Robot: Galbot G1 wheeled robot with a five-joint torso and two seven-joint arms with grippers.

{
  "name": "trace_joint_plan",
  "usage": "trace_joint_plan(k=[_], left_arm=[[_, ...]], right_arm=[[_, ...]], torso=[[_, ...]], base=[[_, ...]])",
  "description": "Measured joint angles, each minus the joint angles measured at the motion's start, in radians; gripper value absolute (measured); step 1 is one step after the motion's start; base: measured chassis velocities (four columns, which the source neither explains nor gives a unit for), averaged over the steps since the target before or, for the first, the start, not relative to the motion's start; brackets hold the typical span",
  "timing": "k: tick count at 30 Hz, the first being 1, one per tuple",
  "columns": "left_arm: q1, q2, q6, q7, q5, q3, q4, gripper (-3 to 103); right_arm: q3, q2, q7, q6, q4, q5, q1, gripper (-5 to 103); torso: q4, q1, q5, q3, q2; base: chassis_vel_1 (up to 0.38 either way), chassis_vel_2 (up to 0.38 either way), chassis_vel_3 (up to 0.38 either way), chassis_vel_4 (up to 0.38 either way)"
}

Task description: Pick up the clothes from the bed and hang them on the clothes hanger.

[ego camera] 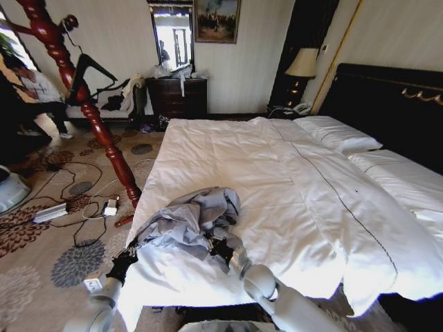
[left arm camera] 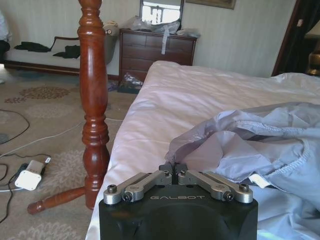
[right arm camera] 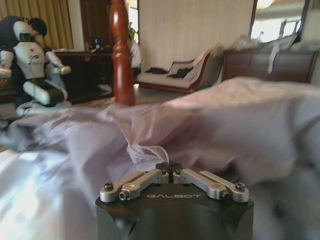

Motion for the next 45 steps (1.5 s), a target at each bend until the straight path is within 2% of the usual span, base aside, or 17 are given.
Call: trace_joint_plan(k=[2,5,9,11,13,16,17,19,20,23,26,29,34,38,39,43,45], left_arm=[[0.005,0.003,0.000,0.000,0.001,-0.001,-0.009,0],[0.033,0.034,0.000,0.007,0.000,-0.013,-0.051,0],[0.053,0.051,0.000,0.011,-0.002,-0.024,-0.084,0],[0.058,0.051,0.000,0.010,-0.004,-0.025,-0.112,0],[0.058,0.049,0.000,0.009,-0.004,-0.023,-0.120,0],[0.062,0.042,0.001,0.006,-0.004,-0.020,-0.143,0],[0.062,0.042,0.001,0.006,-0.004,-0.020,-0.143,0],[0.067,0.041,0.001,0.007,-0.004,-0.028,-0.151,0],[0.067,0.041,0.001,0.007,-0.004,-0.028,-0.151,0],[0.068,0.036,0.001,0.009,-0.009,-0.041,-0.152,0],[0.068,0.028,0.000,0.010,-0.014,-0.045,-0.152,0],[0.065,0.021,0.000,0.010,-0.014,-0.043,-0.147,0],[0.056,0.012,0.000,0.010,-0.015,-0.026,-0.144,0],[0.051,0.010,0.000,0.010,-0.019,-0.020,-0.141,0],[0.051,0.010,0.000,0.010,-0.021,-0.020,-0.141,0],[0.055,0.010,0.000,0.013,-0.025,-0.022,-0.145,0],[0.062,0.009,0.000,0.019,-0.025,-0.028,-0.148,0]], right_arm=[[0.014,-0.019,0.001,-0.004,0.011,0.017,0.034,0],[-0.001,-0.068,0.021,-0.018,0.012,0.125,0.231,0],[-0.048,-0.059,0.034,-0.021,-0.030,0.183,0.413,0],[-0.113,-0.012,0.042,-0.023,-0.091,0.221,0.563,0],[-0.140,0.014,0.044,-0.023,-0.113,0.231,0.608,0],[-0.236,0.145,0.047,-0.021,-0.205,0.250,0.759,0],[-0.236,0.145,0.047,-0.021,-0.205,0.250,0.759,0],[-0.288,0.244,0.043,-0.011,-0.286,0.251,0.841,0],[-0.288,0.244,0.043,-0.011,-0.286,0.251,0.841,0],[-0.333,0.335,0.024,0.025,-0.442,0.224,0.915,0],[-0.359,0.384,0.004,0.052,-0.547,0.194,0.948,0],[-0.377,0.405,-0.011,0.064,-0.596,0.181,0.961,-2],[-0.417,0.401,-0.068,0.088,-0.643,0.160,0.975,20],[-0.437,0.386,-0.100,0.105,-0.658,0.133,0.985,25],[-0.442,0.382,-0.110,0.111,-0.668,0.123,0.989,37],[-0.450,0.377,-0.129,0.143,-0.719,0.070,0.996,52],[-0.431,0.363,-0.120,0.146,-0.722,0.063,0.990,65]], torso=[[-0.0002,0.000,0.0000,0.000,0.000],[0.0000,0.000,-0.0001,0.000,0.000],[0.0003,0.000,-0.0002,0.000,0.000],[0.0002,0.000,-0.0003,0.000,0.000],[0.0001,0.000,-0.0003,0.000,0.000],[0.0002,0.000,-0.0007,0.000,0.000],[0.0002,0.000,-0.0007,0.000,0.000],[0.0008,0.000,-0.0004,0.000,0.000],[0.0008,0.000,-0.0004,0.000,0.000],[-0.0001,0.000,-0.0004,0.000,0.000],[-0.0001,0.000,-0.0005,0.000,0.000],[0.0002,0.000,-0.0004,0.000,0.000],[-0.0001,0.000,-0.0003,0.000,0.000],[-0.0001,0.000,-0.0002,0.000,0.000],[0.0000,0.000,-0.0003,0.000,0.000],[0.0002,0.000,-0.0002,0.000,0.000],[0.0002,0.000,-0.0002,0.000,0.000]], base=[[0.000,0.000,0.000,0.000],[0.000,0.000,0.000,0.000],[0.000,0.000,0.000,0.000],[0.000,0.000,0.000,0.000],[0.000,0.000,0.000,0.000],[0.000,0.000,0.000,0.000],[0.000,0.000,0.000,0.000],[0.000,0.000,0.000,0.000],[0.000,0.000,0.000,0.000],[0.000,0.000,0.000,0.000],[0.000,0.000,0.000,0.000],[0.000,0.000,0.000,0.000],[0.000,0.000,0.000,0.000],[0.000,0.000,0.000,0.000],[0.000,0.000,0.000,0.000],[0.000,0.000,0.000,0.000],[0.000,0.000,0.000,0.000]])
